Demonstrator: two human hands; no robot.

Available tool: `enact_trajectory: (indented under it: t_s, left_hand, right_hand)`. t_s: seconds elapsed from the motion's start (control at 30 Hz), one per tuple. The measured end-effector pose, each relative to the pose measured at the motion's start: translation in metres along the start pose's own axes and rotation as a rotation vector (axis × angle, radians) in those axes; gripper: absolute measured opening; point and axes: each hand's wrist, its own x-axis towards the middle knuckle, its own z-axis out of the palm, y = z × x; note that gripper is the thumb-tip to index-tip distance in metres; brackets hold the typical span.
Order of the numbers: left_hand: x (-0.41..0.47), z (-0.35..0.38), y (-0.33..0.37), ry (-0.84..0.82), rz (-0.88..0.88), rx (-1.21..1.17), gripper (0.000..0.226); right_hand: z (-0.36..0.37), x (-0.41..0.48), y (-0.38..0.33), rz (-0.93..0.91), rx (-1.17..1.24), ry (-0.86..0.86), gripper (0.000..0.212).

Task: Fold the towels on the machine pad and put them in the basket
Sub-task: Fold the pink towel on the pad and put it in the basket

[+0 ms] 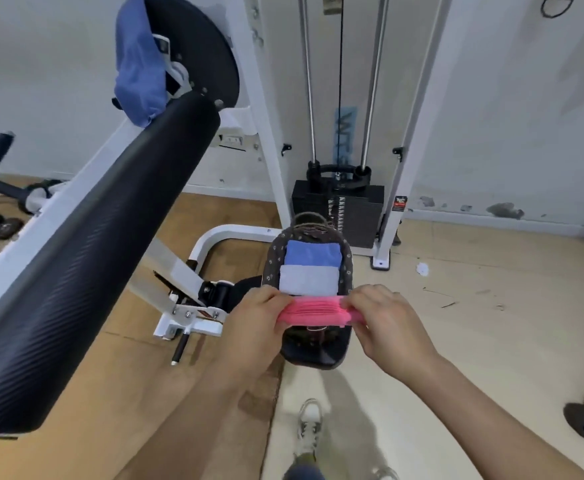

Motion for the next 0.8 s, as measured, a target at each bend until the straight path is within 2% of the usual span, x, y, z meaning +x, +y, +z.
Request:
enact_trajectory:
  t_s: [0.27, 0.33, 0.43, 0.53, 0.6, 0.7, 0.8]
  left_hand:
    - [0.092, 0.065, -0.072, -0.285, 0.049, 0.163, 0.027]
    - [0.112, 0.083, -0.085, -0.385, 0.077, 0.308, 0.029]
    - [0.130, 0.104, -0.092, -0.560, 0.105, 0.459, 0.020]
    - [0.141, 0.120, -0.094, -0.692, 0.177, 0.536, 0.022]
    - [0.146, 0.127, -0.094, -0.734, 0.217, 0.574, 0.018]
    - [0.150, 0.139, -0.096, -0.760, 0.226, 0.612, 0.016]
    - [0.150, 0.151, -0.101, -0.793, 0.165, 0.546, 0.021]
  right_hand:
    - [0.080, 0.087, 0.038, 0.097, -0.040, -0.130, 0.049]
    - [0.100, 0.105, 0.043, 0.165, -0.062, -0.242, 0.039]
    - [0.122, 0.125, 0.046, 0.205, -0.140, -0.394, 0.019]
    - [0.135, 0.138, 0.045, 0.280, -0.200, -0.558, 0.018]
    - [0.143, 0.144, 0.045, 0.313, -0.245, -0.625, 0.018]
    - [0.154, 0.150, 0.046, 0.340, -0.320, -0.711, 0.030]
    - [0.158, 0.153, 0.044, 0.361, -0.324, -0.703, 0.032]
